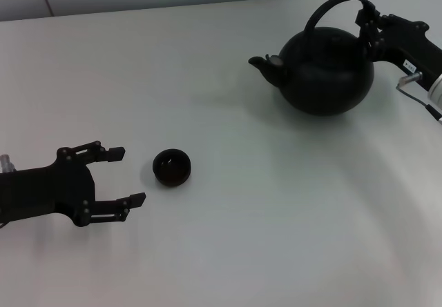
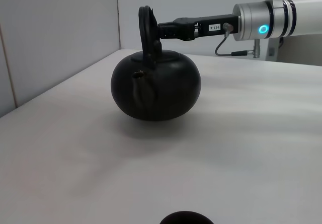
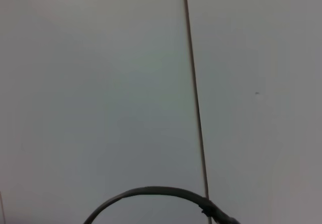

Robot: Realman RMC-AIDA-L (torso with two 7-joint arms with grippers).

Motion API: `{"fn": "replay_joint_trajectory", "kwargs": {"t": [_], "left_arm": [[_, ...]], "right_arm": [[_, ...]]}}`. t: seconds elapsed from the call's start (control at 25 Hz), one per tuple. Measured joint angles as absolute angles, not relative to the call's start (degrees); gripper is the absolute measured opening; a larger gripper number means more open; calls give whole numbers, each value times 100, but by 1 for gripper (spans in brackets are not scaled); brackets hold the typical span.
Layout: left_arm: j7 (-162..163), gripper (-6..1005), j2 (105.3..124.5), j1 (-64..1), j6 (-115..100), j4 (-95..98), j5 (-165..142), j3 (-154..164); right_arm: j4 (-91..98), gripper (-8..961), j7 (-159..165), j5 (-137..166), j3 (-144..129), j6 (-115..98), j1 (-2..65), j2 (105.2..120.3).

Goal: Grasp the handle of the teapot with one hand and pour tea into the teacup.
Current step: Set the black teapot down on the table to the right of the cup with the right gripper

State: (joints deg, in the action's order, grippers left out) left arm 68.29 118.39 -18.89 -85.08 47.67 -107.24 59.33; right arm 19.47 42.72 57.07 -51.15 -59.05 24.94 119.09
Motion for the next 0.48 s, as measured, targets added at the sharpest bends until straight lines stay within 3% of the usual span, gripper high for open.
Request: {"fn": "replay_joint_trajectory", "kwargs": {"t": [0.48], "left_arm": [[6829, 862, 11839, -1890, -8504, 4763, -10715, 5933]], "right_arm": [[1952, 103, 4271, 5713, -5112, -5580, 2606, 11909]]}}
